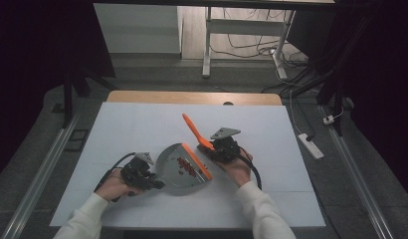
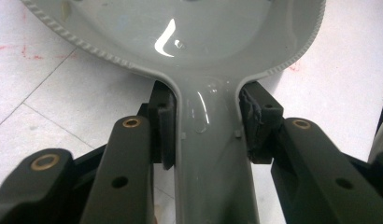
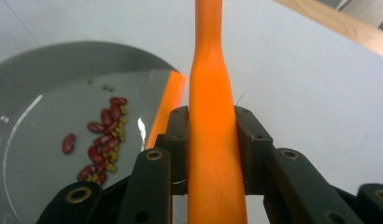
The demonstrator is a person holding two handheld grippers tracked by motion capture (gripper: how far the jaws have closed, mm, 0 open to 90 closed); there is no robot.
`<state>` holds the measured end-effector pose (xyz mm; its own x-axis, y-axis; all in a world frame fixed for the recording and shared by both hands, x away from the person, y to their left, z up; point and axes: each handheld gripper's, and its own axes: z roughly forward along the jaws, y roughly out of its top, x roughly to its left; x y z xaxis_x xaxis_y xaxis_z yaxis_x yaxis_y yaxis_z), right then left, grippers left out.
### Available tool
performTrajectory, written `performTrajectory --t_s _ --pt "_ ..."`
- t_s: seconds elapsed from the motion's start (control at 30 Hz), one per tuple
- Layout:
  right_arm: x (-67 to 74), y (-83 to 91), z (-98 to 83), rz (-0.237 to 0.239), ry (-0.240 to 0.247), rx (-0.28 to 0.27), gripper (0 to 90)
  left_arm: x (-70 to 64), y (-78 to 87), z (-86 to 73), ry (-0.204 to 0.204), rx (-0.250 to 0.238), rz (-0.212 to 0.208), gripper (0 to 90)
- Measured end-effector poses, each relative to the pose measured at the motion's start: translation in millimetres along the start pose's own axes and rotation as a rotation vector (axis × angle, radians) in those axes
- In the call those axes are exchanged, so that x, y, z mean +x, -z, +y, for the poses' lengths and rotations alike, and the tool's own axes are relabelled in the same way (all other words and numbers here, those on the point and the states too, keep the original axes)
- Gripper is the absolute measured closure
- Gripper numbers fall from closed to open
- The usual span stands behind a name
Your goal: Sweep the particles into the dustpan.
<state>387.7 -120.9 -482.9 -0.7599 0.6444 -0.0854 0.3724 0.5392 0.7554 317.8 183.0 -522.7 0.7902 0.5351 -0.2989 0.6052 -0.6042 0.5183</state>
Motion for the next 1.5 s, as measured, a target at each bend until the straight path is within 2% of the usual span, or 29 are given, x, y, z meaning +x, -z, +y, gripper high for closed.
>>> performTrajectory --t_s 0.23,0.43,1.03,1.13,1.33,1.37,1.4,1.5 --pt "-6.5 9.9 -10.3 -0.022 -0.023 0.012 69.9 -0.3 0.5 -0.1 -0.002 -0.001 0.001 61.1" --pt "-4.8 11.0 -15.6 -0.014 -0.033 0.016 69.9 -0.6 0.6 0.1 -0.003 -0.001 0.003 61.1" --pt "21.8 11.4 -15.5 0.018 0.005 0.020 69.5 -0.6 0.4 0.1 -0.002 -0.001 0.003 61.1" --pt "25.0 10.8 -14.6 0.046 -0.006 0.015 69.5 -0.7 0.4 0.1 -0.002 -0.001 0.003 61.1" --pt "31.7 10.2 -11.7 0.057 -0.001 0.006 69.5 -0.5 0.4 0.0 -0.002 0.000 0.003 61.1" --pt "31.3 11.9 -10.0 0.101 -0.028 -0.015 69.8 -0.5 0.3 0.0 -0.002 0.000 0.003 61.1" --pt "32.0 12.4 -8.9 0.125 -0.043 -0.019 69.8 -0.5 0.3 0.0 -0.002 0.000 0.003 61.1" --pt "36.0 13.0 -6.7 0.147 -0.029 -0.026 69.8 -0.7 0.3 0.0 -0.001 -0.001 0.002 61.1"
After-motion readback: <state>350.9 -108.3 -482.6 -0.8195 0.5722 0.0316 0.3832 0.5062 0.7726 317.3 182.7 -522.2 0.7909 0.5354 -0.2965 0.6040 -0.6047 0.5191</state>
